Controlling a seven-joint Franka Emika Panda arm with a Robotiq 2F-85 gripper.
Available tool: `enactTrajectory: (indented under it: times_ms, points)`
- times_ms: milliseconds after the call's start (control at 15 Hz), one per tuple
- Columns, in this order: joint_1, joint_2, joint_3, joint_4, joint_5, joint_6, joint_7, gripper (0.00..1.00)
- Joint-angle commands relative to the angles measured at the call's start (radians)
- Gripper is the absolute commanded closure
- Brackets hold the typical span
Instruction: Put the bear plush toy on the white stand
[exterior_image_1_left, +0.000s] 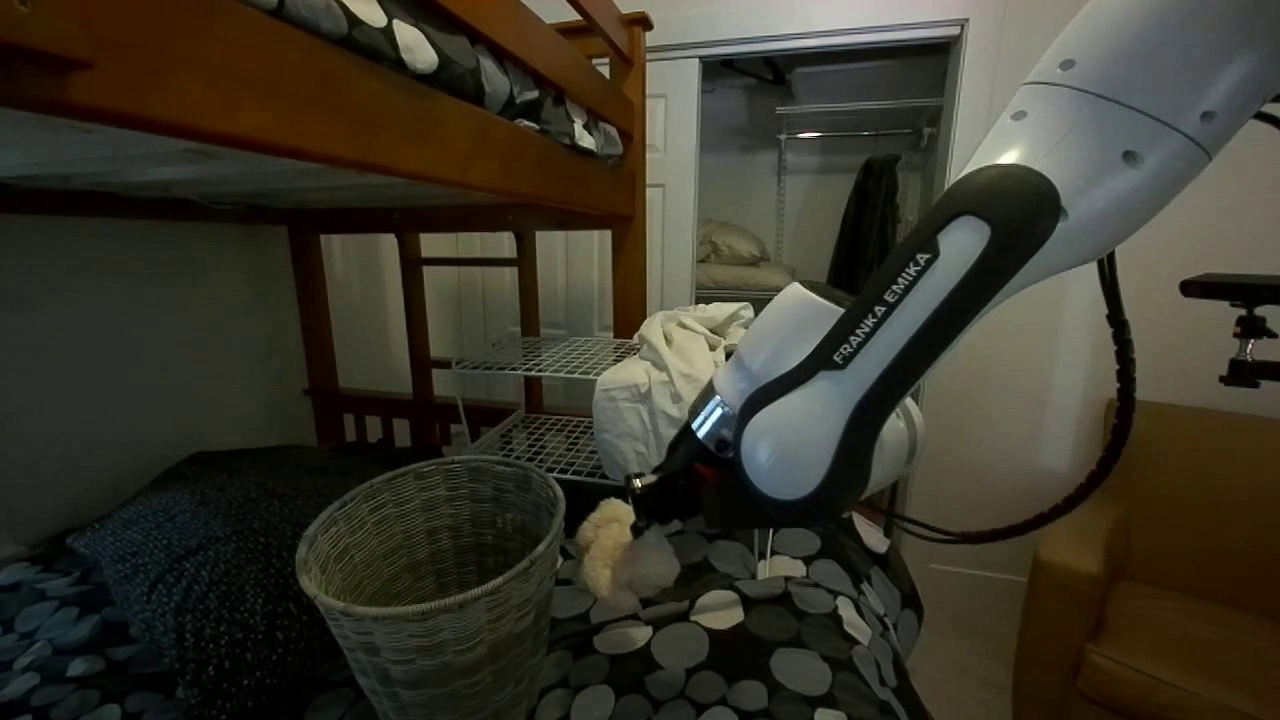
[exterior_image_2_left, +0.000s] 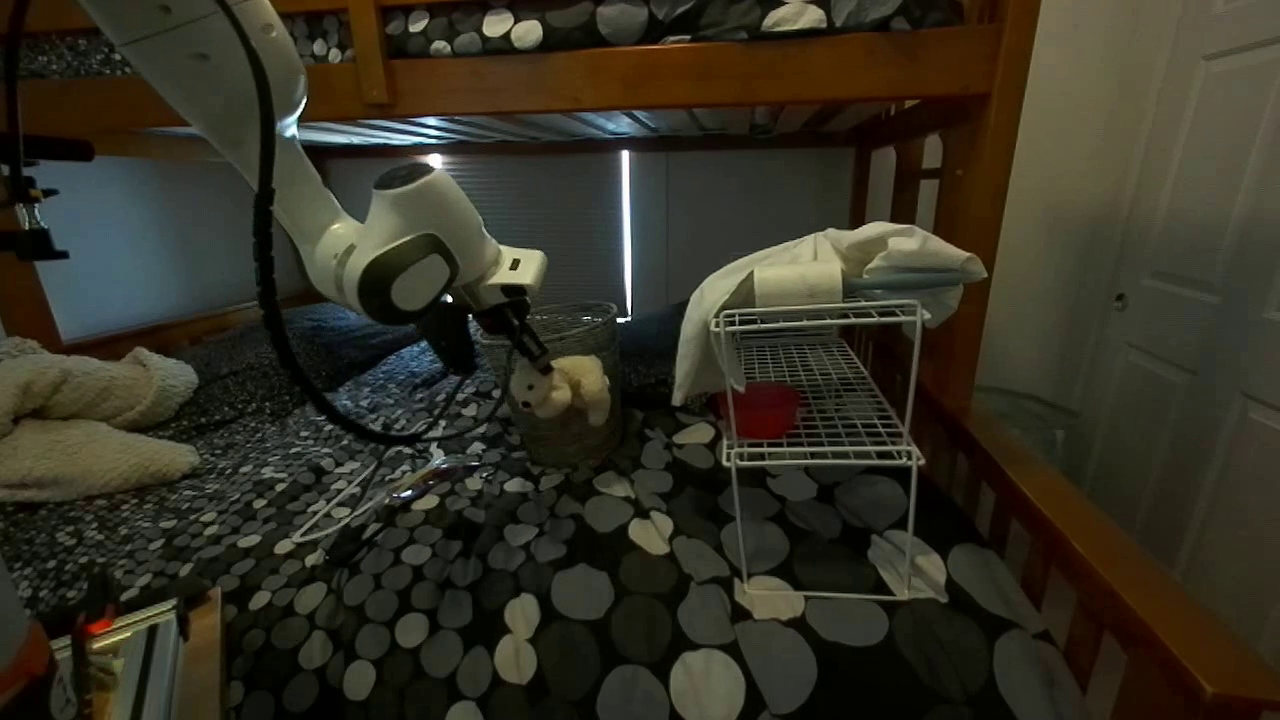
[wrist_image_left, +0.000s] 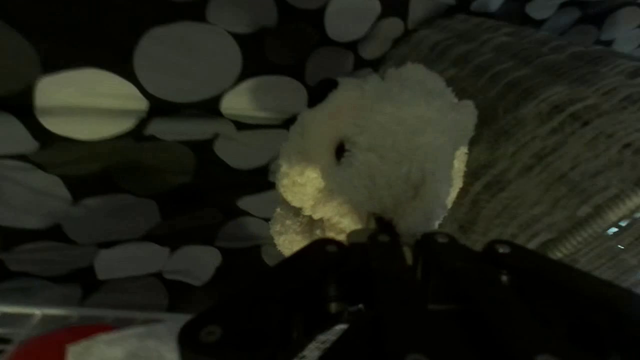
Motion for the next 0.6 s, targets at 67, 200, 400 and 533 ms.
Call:
enactTrajectory:
  times_ms: [67,200,400,533]
  points:
    - [0.029,-0.086,-0.007,0.067,-0.107,0.009,-0.078,0.98]
    - [-0.032,-0.131,0.036,0.091,-0.132,0.006,-0.147,0.98]
    - [-0.144,-0.191,0.040,0.099,-0.222,0.044,-0.169,0.98]
    - [-0.281,-0.185,0.089,0.109,-0.227,0.100,-0.158,0.98]
